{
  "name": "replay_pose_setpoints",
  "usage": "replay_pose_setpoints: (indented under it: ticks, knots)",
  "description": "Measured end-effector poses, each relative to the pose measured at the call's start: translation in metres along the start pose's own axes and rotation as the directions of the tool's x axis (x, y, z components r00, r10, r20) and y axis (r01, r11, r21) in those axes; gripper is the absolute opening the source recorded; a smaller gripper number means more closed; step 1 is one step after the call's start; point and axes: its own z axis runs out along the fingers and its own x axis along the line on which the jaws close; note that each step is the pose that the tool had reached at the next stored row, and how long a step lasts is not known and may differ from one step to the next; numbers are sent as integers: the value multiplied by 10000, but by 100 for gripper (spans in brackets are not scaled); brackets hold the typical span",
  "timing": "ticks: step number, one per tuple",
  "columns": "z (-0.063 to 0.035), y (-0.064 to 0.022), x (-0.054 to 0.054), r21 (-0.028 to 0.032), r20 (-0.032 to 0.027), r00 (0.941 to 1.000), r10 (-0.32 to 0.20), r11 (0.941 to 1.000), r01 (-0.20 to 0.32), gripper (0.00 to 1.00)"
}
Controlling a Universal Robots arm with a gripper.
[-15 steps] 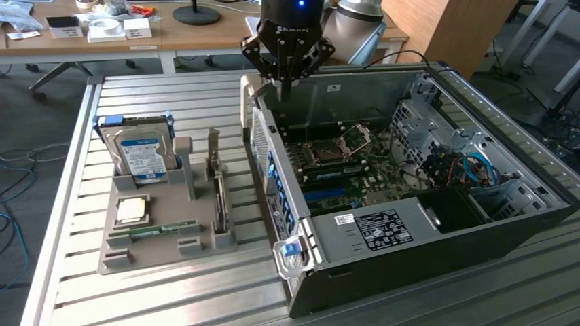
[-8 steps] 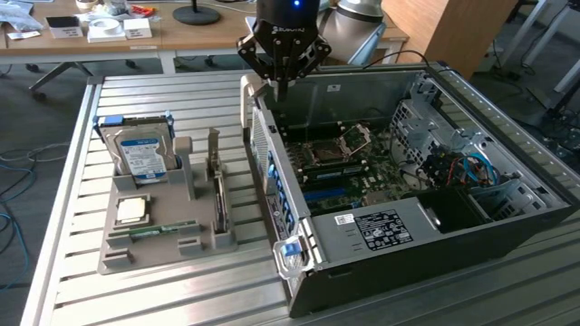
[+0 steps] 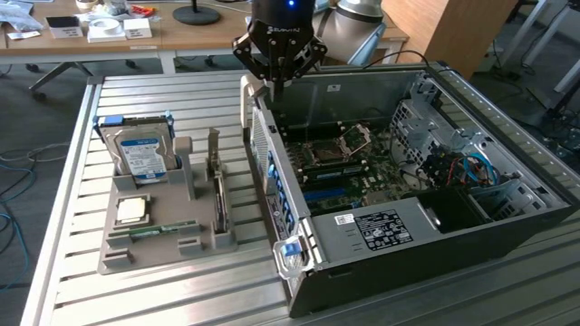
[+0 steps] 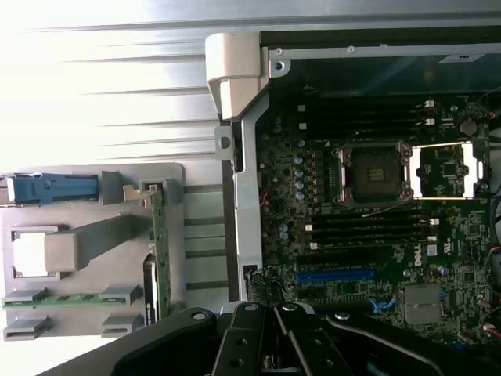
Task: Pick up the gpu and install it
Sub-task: 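Reach for the gpu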
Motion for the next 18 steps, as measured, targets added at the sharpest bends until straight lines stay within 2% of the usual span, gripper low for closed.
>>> replay_pose_setpoints:
  ticks: [18]
  knots:
    - [-5, -12, 167, 0, 0, 10000, 1, 10000, -1, 11]
